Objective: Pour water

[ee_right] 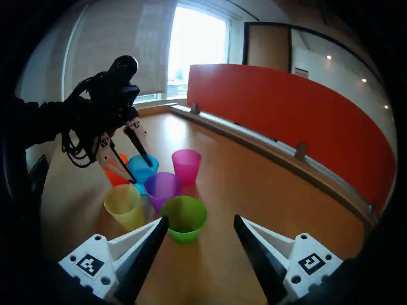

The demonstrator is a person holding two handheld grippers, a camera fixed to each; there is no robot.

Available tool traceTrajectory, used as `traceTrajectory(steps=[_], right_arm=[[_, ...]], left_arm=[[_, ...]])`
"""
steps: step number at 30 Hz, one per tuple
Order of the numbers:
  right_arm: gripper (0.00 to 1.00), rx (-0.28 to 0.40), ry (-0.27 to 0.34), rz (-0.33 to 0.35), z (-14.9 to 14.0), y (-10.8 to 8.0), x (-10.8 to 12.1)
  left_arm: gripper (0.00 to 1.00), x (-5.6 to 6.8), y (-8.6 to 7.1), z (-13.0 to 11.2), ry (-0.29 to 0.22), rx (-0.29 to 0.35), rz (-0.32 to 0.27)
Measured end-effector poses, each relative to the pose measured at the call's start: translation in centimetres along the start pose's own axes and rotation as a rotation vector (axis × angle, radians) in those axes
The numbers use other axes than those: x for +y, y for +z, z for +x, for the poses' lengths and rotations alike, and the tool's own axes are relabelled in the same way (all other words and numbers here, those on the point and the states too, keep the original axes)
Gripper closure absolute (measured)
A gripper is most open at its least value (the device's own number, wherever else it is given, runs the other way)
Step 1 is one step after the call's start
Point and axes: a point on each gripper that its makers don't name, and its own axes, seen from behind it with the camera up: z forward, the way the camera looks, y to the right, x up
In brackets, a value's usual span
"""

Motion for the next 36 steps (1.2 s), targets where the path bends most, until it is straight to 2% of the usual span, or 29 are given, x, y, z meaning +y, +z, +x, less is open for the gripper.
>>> traceTrajectory(steps=[18, 30, 36], right_arm=[[0.0, -0.018, -0.001, 0.018, -0.4, 0.6, -0.6], [0.0, -0.04, -0.006, 0.032, -1.2, 1.0, -0.9], [0.0, -0.048, -0.003, 0.039, -1.5, 1.1, -1.0]], left_arm=[[0.16, -0.9, -2.1, 1.7, 0.003, 0.072, 0.041], [0.16, -0.5, -3.7, 3.1, 0.021, 0.155, 0.065], [0.15, -0.6, -4.8, 3.9, 0.003, 0.218, 0.081]])
